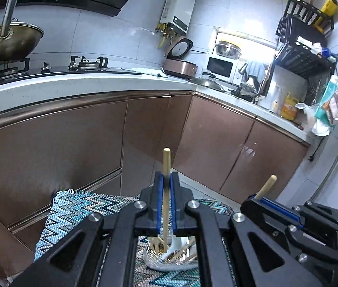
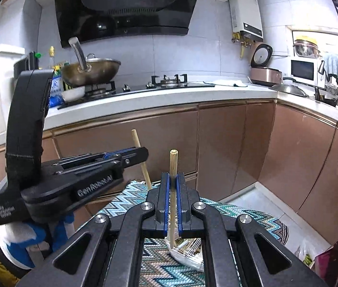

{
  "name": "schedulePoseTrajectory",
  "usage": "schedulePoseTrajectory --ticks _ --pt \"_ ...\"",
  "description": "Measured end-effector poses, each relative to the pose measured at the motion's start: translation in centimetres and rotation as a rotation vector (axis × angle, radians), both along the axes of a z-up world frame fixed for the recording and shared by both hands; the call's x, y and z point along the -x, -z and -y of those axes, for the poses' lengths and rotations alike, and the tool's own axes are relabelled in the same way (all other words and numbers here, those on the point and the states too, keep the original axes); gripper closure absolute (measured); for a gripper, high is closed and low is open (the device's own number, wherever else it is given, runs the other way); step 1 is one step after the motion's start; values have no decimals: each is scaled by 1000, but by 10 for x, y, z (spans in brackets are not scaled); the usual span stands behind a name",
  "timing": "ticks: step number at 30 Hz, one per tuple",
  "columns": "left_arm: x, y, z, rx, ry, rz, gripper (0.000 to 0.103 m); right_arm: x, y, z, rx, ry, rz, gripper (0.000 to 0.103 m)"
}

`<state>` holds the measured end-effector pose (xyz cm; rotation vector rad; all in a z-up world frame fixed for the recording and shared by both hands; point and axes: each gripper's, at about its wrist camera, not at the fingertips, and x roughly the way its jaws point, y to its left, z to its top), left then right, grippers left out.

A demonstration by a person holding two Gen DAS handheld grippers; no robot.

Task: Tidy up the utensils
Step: 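Lower both chopsticks into the holder and open both grippers, then pull both open grippers back from the holder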

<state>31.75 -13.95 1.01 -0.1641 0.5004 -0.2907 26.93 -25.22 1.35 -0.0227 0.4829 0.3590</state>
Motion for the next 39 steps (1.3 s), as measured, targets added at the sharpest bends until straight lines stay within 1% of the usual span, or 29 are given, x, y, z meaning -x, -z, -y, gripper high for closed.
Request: schedulePoseTrajectory --ticks 3,9,14,17,18,19,20,21,23,25,26,27,28,29,30,32,36,37,38,39 --pt "-9 13 2 0 -12 2 98 -12 14 2 10 10 -7 98" --pt "-25 44 1 18 -29 -47 98 -31 42 5 14 27 -42 98" --pt "-30 65 3 19 -42 -71 98 -36 64 2 35 41 -73 98" --pt "-27 68 0 20 -54 -61 96 -33 71 0 44 27 -76 96" --pt "-25 66 -1 17 -57 -58 95 -29 71 0 48 24 -68 93" --pt "-23 65 -2 16 -58 -54 92 -26 69 1 45 22 -61 78" --pt "-20 63 -3 18 -59 -49 83 -23 68 2 38 21 -52 65" --pt "-16 59 -4 18 -64 -42 70 -17 65 6 28 23 -36 62" --pt "-8 51 -6 16 -81 -25 62 -8 60 10 26 29 -13 62" --pt "3 41 -7 12 -89 -4 61 7 53 16 31 45 23 60" --pt "9 36 -8 6 -91 5 61 15 50 20 28 53 39 55" --pt "17 31 -8 -3 -94 19 60 25 45 26 18 62 57 53" --pt "24 27 -7 -14 -95 28 58 33 42 31 14 68 68 50" --pt "32 24 -6 -29 -97 35 53 38 39 35 13 75 78 48" --pt "40 21 -6 -43 -99 40 50 49 35 42 15 91 96 47" --pt "56 16 -6 -66 -98 47 50 62 29 51 17 121 121 38" --pt "91 10 -8 -96 -92 76 49 91 19 63 29 193 160 30" --pt "100 9 -10 -100 -93 79 48 97 18 64 39 209 167 24" --pt "107 8 -11 -100 -92 82 46 102 16 64 46 217 174 20" --pt "115 7 -13 -98 -92 88 43 109 13 62 52 223 186 19"
